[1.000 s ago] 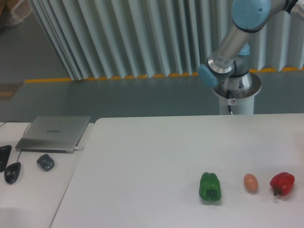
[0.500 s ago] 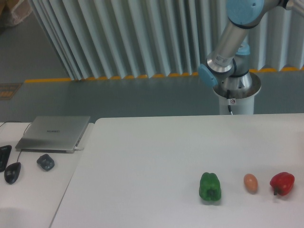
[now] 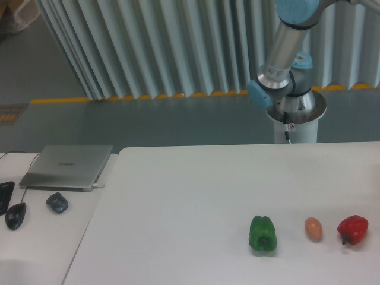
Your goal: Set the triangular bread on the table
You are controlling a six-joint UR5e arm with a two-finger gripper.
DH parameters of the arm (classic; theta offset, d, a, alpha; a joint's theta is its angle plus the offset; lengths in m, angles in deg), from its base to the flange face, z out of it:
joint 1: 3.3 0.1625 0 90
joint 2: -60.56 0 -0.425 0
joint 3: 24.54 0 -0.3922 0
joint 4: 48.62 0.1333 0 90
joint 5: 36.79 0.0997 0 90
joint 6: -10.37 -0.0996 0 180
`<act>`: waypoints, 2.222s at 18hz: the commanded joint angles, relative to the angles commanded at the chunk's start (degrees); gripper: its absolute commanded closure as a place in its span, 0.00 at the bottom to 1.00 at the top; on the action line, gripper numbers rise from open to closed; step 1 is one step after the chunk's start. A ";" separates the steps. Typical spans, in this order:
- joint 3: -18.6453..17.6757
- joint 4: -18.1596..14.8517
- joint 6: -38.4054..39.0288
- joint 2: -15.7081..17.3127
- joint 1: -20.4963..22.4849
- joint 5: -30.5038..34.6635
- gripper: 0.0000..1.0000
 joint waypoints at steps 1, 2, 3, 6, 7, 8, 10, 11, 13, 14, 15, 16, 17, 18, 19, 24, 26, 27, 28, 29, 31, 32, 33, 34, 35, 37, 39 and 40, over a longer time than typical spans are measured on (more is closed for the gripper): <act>0.00 -0.18 0.00 0.00 -0.09 0.00 0.68; 0.17 -1.23 0.26 0.09 -0.52 -0.09 0.68; 0.26 -2.28 1.22 0.35 -0.88 -0.44 0.68; 0.18 -4.04 5.35 0.88 -3.33 -2.28 0.68; 0.09 -4.40 7.80 1.23 -4.56 -2.46 0.68; 0.00 -4.57 12.78 1.41 -7.01 -3.33 0.68; -0.52 -4.40 18.69 2.02 -9.39 -5.53 0.68; -0.61 -4.49 20.55 2.11 -10.19 -6.41 0.68; -1.05 -4.31 25.11 2.29 -11.07 -8.43 0.68; -1.05 -4.31 28.79 2.29 -11.16 -9.05 0.68; -1.05 -4.31 31.53 2.63 -11.34 -9.23 0.68; -1.14 -4.23 32.86 2.73 -11.86 -9.23 0.68; -1.23 -4.31 33.31 2.73 -12.39 -9.14 0.68; -1.75 -4.31 33.31 2.73 -12.65 -9.05 0.68; -2.37 -4.31 33.31 2.81 -13.35 -8.62 0.68; -3.95 -4.05 33.13 2.46 -20.47 1.66 0.67; -4.83 -4.05 33.05 2.46 -21.44 1.93 0.67; -5.79 -3.70 32.44 2.64 -21.79 1.93 0.67; -7.02 -3.52 32.35 2.81 -21.97 1.85 0.66; -7.47 -3.52 32.08 2.81 -22.06 1.85 0.66; -7.64 -3.70 31.56 2.73 -22.76 2.02 0.66; -7.65 -3.78 31.55 2.73 -23.37 2.11 0.66; -7.65 -3.79 31.64 2.64 -23.99 2.11 0.66; -7.65 -3.79 31.73 2.64 -24.34 2.20 0.65; -7.73 -3.87 32.25 2.73 -25.22 2.20 0.64; -7.73 -4.22 32.61 2.81 -26.97 2.20 0.62; -8.17 -4.49 34.53 2.90 -28.38 2.11 0.62; -8.17 -4.40 34.89 2.99 -28.74 1.85 0.62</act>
